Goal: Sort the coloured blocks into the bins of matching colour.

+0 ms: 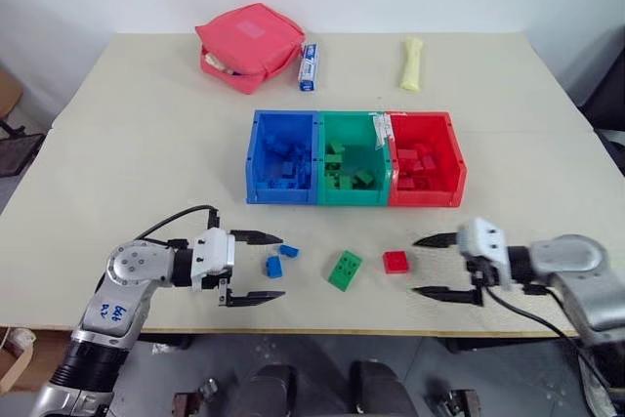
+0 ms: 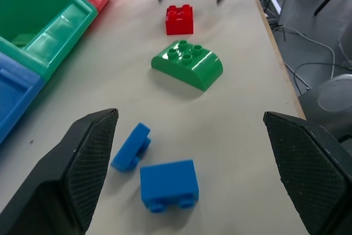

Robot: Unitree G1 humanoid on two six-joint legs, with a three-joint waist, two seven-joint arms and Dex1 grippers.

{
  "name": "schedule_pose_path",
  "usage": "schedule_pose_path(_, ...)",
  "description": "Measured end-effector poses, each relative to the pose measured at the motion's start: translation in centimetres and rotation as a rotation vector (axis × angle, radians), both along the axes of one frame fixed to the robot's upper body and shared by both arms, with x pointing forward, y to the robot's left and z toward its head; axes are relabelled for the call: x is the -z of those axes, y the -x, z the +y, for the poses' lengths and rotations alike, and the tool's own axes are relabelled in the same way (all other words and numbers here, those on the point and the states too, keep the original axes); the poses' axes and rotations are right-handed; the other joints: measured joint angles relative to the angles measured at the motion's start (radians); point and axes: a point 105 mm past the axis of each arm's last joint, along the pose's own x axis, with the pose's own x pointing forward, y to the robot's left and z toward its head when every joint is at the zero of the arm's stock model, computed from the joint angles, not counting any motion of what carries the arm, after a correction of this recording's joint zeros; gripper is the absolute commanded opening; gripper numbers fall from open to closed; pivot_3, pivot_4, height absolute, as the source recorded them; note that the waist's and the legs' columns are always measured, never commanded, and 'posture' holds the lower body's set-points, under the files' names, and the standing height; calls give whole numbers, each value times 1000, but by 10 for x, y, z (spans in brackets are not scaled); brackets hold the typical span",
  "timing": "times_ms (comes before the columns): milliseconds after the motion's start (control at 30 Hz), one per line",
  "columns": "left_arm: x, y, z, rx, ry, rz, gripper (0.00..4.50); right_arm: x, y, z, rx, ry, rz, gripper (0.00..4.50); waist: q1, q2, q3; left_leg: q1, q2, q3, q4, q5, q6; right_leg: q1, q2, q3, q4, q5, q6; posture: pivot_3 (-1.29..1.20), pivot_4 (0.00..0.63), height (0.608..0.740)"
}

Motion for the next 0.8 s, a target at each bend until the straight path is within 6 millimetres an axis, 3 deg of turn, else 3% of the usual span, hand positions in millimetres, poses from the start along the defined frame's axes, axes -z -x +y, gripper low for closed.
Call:
schedule_pose_path(100, -1, 2, -2, -6, 5, -10, 4500, 6, -10, 17, -32, 12, 6, 3469, 1, 0, 0, 0, 0, -1, 0, 0, 0, 0, 0, 0, 0, 0, 0, 0, 150, 740)
schedule_pose_path(300, -1, 5, 0, -35, 5, -7, 4500, 4, -11, 13, -39, 43, 7, 1460, 1, 0, 0, 0, 0, -1, -1, 0, 0, 0, 0, 0, -1, 0, 0, 0, 150, 740)
schedule_pose_path(433, -2, 7, 0, -42, 7, -10, 4500, -9, -16, 0, 17, 1, -6, 1483, 1, 0, 0, 0, 0, -1, -1, 0, 0, 0, 0, 0, -1, 0, 0, 0, 150, 740)
schedule_pose_path(533, -4, 4, -3, -54, 35, -2, 4500, -37, -27, -4, 82, -101, -48, 1483, -1, 0, 0, 0, 0, -1, -1, 0, 0, 0, 0, 0, -1, 0, 0, 0, 150, 740)
schedule_pose_path(667, -16, -5, -12, -78, 126, 0, 4500, -91, -63, -9, 270, -280, -155, 1483, -3, 0, 0, 0, 1, -1, -1, 0, -1, -1, 1, 0, 1, 0, 0, 0, 150, 740)
schedule_pose_path(800, -29, -13, -12, -126, 216, 11, 4500, -117, -104, -25, 453, -289, -260, 1483, -3, 0, 0, 0, 0, 0, -1, 0, -1, -2, 0, -1, 2, 0, 0, 0, 150, 740)
